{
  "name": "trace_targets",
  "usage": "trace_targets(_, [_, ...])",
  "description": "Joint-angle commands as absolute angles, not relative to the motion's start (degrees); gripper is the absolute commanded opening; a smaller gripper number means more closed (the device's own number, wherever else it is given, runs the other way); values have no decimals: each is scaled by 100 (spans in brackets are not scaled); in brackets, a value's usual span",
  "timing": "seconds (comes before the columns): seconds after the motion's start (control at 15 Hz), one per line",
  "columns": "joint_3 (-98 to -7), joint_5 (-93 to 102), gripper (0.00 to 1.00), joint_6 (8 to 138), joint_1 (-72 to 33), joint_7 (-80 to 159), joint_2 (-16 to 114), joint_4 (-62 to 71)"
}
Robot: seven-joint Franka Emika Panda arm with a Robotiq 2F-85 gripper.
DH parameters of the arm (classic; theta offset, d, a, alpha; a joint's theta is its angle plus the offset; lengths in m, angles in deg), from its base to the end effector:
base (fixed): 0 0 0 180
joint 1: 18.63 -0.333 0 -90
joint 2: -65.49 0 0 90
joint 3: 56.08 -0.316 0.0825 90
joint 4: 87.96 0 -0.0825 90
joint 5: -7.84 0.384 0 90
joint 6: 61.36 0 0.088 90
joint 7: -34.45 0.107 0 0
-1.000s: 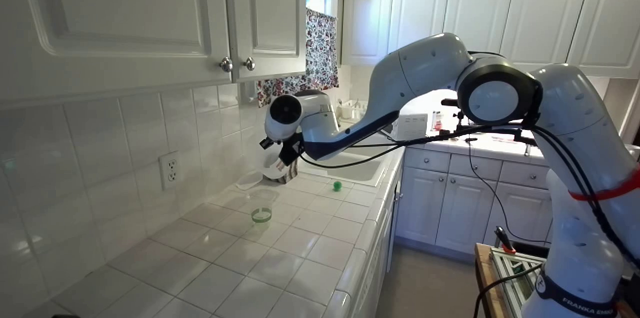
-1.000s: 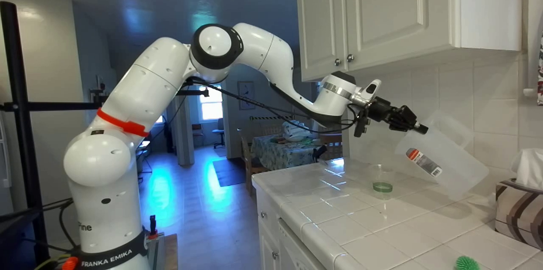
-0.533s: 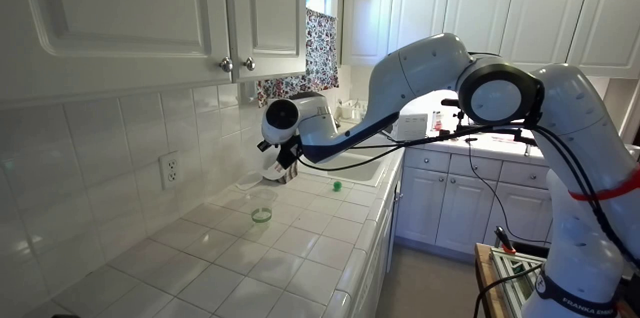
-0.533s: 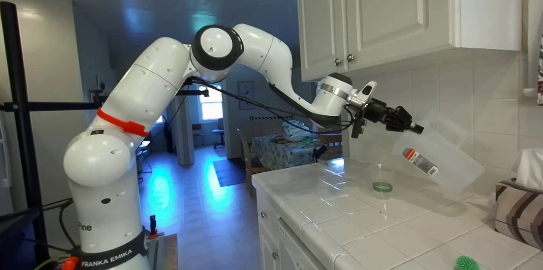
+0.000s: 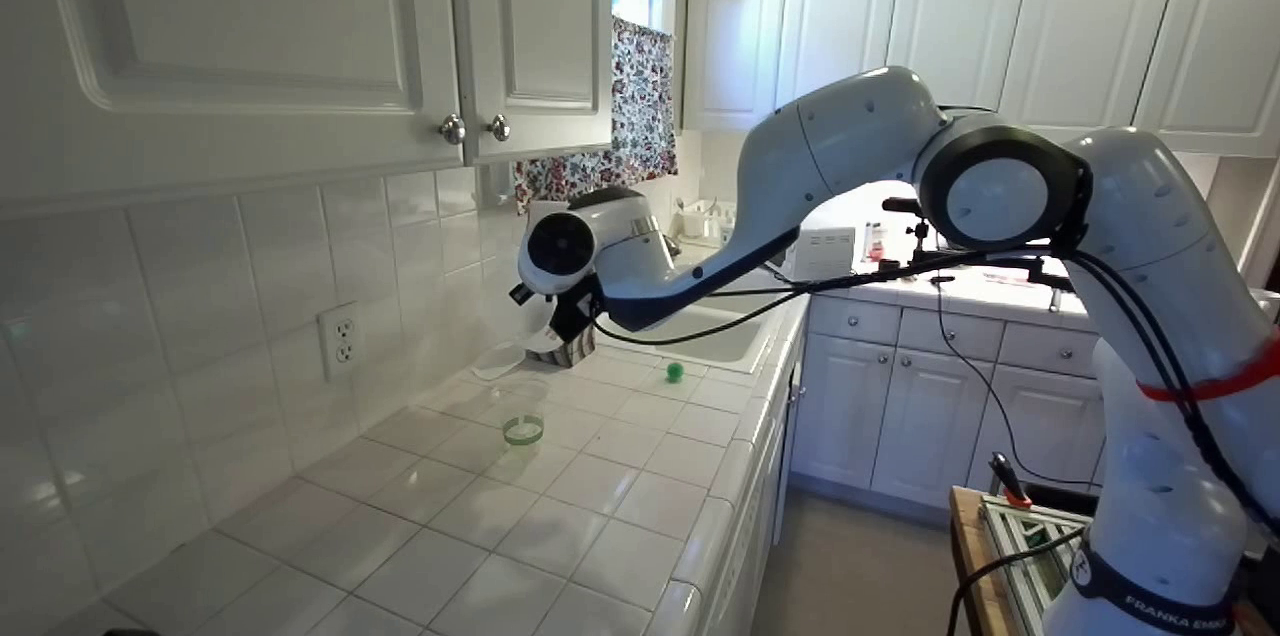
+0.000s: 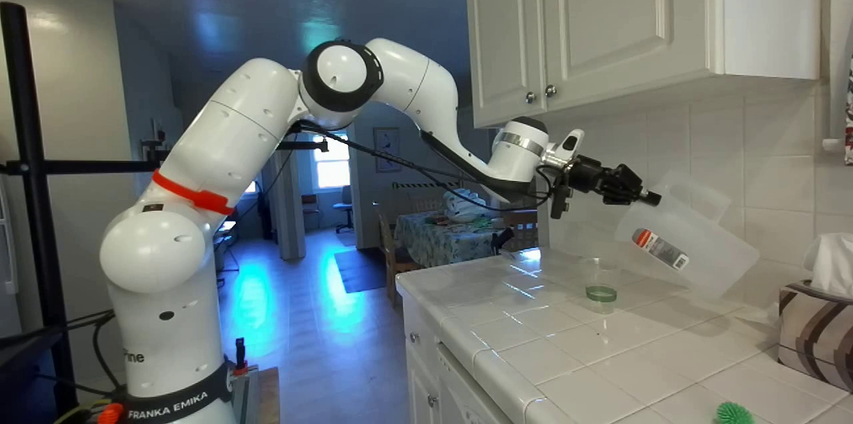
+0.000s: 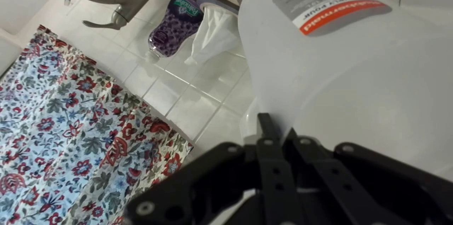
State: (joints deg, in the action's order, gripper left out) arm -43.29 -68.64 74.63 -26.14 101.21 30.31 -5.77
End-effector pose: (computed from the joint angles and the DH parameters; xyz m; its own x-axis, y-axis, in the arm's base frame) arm 0.7481 -0.0434 0.3845 0.6832 0.1187 0.7205 -0.5017 -0.6407 0.5812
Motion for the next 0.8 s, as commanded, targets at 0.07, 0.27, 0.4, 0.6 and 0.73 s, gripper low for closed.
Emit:
trace_targets(0.07, [-4546, -7469, 1, 7302, -2556, 10614, 3301, -220])
trace_targets(0.27, [-4646, -7658, 1, 7201, -2543, 10705, 3342, -104])
trace_targets(0.4, [-4722, -7732, 1, 7188, -2515, 10705, 3388, -13])
trace_targets(0.6, [-4782, -7897, 1, 7180, -2510, 10781, 3475, 135])
trace_targets(0.73, [-4827, -8026, 1, 7151, -2499, 10843, 3535, 230])
